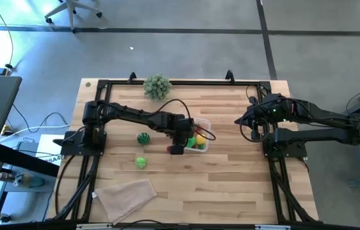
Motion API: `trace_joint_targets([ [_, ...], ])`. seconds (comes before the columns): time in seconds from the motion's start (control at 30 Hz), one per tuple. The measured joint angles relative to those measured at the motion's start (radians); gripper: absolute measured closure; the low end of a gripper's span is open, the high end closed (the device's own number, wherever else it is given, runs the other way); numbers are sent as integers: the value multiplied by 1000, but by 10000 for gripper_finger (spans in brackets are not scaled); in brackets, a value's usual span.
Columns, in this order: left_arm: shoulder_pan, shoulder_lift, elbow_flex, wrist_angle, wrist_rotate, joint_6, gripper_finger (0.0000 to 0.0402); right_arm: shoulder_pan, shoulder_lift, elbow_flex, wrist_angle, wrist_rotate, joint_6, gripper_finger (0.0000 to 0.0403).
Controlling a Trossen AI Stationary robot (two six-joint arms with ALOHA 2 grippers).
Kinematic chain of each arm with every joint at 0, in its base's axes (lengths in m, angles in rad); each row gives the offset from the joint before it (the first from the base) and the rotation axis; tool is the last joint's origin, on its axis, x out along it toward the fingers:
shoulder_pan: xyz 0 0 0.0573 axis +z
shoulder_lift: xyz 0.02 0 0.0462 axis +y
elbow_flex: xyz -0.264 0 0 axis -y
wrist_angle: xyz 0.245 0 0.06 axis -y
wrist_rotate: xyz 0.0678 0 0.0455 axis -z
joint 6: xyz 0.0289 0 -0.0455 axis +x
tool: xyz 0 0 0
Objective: Pick and placing Produce into tupperware
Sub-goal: Put the blackberry into the transparent bin, then put the bottom red cherry into the transparent bin
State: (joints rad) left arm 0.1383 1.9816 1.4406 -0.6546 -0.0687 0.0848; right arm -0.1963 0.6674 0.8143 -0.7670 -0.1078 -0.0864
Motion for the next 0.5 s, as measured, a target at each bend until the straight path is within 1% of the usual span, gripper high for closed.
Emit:
trace_joint_targets([
  [0.27, 0, 0, 0, -2, -10, 6, 243, 0, 0, 0, 0, 0, 0, 401],
  [0.37, -1, 0, 0, -1, -23, 8, 236, 0, 0, 0, 0, 0, 0, 401],
  [0.5, -1, -6, 0, -7, -29, -3, 236, 0, 0, 0, 0, 0, 0, 401],
])
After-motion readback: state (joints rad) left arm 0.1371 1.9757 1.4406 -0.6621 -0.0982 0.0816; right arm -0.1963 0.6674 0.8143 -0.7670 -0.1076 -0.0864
